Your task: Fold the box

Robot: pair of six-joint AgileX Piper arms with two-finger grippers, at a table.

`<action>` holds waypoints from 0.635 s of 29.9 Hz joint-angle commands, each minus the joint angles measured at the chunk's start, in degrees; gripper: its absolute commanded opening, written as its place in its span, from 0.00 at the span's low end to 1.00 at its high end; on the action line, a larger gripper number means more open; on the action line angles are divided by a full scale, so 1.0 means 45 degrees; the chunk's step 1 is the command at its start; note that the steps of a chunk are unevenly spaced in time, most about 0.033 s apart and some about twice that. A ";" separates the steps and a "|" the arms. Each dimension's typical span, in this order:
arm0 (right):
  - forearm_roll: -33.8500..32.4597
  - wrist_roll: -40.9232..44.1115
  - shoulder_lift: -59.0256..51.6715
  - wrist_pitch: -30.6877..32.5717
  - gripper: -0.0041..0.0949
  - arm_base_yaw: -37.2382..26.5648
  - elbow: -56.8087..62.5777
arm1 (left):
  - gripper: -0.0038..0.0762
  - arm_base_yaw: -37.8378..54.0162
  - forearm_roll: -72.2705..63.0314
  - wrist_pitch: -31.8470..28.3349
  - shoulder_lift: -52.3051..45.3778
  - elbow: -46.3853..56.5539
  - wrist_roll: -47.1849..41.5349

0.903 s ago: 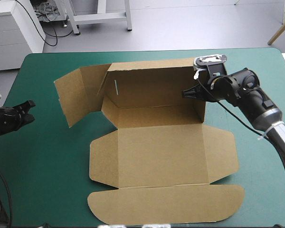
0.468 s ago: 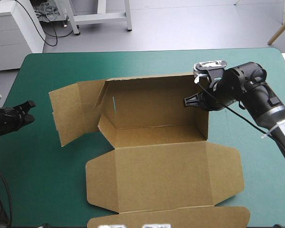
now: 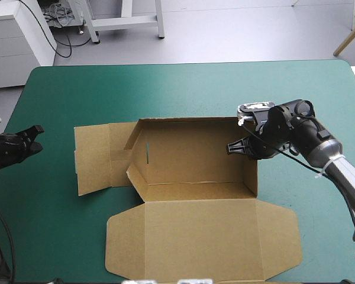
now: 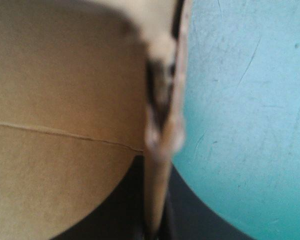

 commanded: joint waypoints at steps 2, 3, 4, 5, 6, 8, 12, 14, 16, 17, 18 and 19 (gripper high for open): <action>-0.0201 -0.0115 -0.0042 -0.1905 0.02 -0.0073 -0.0245 | 0.04 0.0007 -0.0541 -0.0315 -0.0476 -0.0333 -0.0020; -0.0201 -0.0115 0.0055 -0.2061 0.02 -0.0073 -0.0271 | 0.04 0.0007 -0.0541 -0.0315 -0.0476 -0.0333 -0.0020; -0.0201 -0.0115 0.0151 -0.2196 0.02 -0.0073 -0.0271 | 0.04 0.0007 -0.0541 -0.0315 -0.0476 -0.0333 -0.0020; -0.0225 -0.0115 0.0289 -0.2372 0.02 -0.0073 -0.0271 | 0.04 0.0007 -0.0541 -0.0315 -0.0476 -0.0333 -0.0093; -0.0225 -0.0115 0.0424 -0.2574 0.02 -0.0073 -0.0271 | 0.04 0.0007 -0.0541 -0.0315 -0.0476 -0.0333 -0.0093; -0.0247 -0.0142 0.0707 -0.3109 0.02 -0.0073 -0.0271 | 0.04 0.0007 -0.0541 -0.0315 -0.0476 -0.0333 -0.0093; -0.0247 -0.0167 0.1194 -0.4063 0.02 -0.0073 -0.0297 | 0.04 0.0007 -0.0541 -0.0315 -0.0476 -0.0333 -0.0093; -0.0329 -0.0167 0.1342 -0.4254 0.02 -0.0073 -0.0299 | 0.04 0.0007 -0.0541 -0.0411 -0.0476 -0.0333 -0.0093; -0.0329 -0.0167 0.1513 -0.4381 0.04 -0.0073 -0.0377 | 0.04 0.0007 -0.0573 -0.0410 -0.0476 -0.0333 -0.0093; -0.0329 -0.0167 0.1571 -0.4383 0.05 -0.0073 -0.0431 | 0.04 0.0007 -0.0601 -0.0409 -0.0476 -0.0333 -0.0093; -0.0329 -0.0167 0.1623 -0.4469 0.06 -0.0073 -0.0466 | 0.04 0.0007 -0.0664 -0.0409 -0.0476 -0.0333 -0.0120; -0.0329 -0.0167 0.1664 -0.4473 0.09 -0.0073 -0.0538 | 0.04 0.0007 -0.0778 -0.0409 -0.0476 -0.0333 -0.0119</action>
